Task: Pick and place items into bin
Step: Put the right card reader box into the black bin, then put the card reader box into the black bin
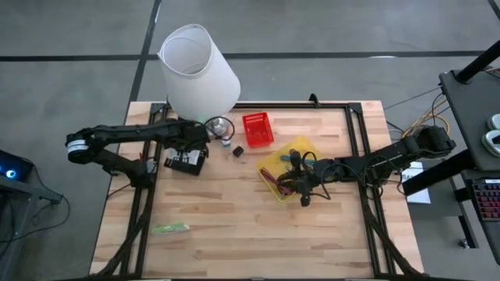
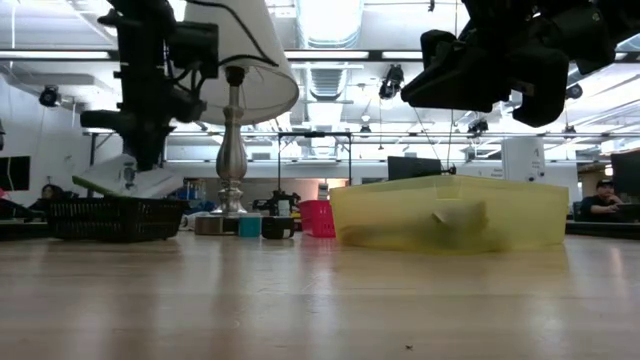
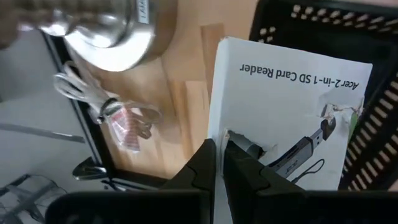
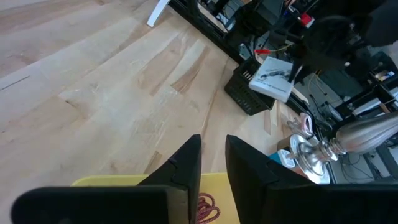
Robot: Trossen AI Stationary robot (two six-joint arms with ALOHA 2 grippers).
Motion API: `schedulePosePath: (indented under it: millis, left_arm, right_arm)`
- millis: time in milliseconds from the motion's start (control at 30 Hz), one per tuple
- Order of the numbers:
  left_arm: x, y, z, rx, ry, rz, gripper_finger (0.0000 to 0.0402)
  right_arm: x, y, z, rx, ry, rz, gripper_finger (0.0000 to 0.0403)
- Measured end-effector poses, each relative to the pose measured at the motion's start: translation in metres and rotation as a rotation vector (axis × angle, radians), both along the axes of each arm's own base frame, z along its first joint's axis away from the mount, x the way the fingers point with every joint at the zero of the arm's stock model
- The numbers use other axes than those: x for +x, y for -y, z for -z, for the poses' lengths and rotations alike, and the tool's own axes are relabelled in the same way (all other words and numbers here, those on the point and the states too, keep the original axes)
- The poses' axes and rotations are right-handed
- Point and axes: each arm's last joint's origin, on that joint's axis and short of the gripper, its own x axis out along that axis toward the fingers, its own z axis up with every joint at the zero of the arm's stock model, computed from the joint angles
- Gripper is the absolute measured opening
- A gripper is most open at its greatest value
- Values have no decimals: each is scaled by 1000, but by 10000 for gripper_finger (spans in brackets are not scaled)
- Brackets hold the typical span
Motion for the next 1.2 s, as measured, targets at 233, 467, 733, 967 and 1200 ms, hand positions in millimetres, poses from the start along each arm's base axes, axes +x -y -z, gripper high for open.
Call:
schedulePosePath:
  millis: [233,467,733,967,1200]
  left_arm:
    - [-5,2,17,-86,-4,7,3]
    - [0,1,27,-122,65,37,3]
    - [-1,0,28,-103,73,3,24]
    - [-2,0,29,-102,67,1,78]
    - [0,-1,22,-86,95,-66,150]
  right_arm:
    - [0,0,0,-8,1,-3,60]
    - [0,0,0,-9,1,-4,63]
    - [0,0,0,-14,2,-6,60]
    - [0,0,0,-13,3,-6,63]
    - [0,0,0,-14,3,-6,59]
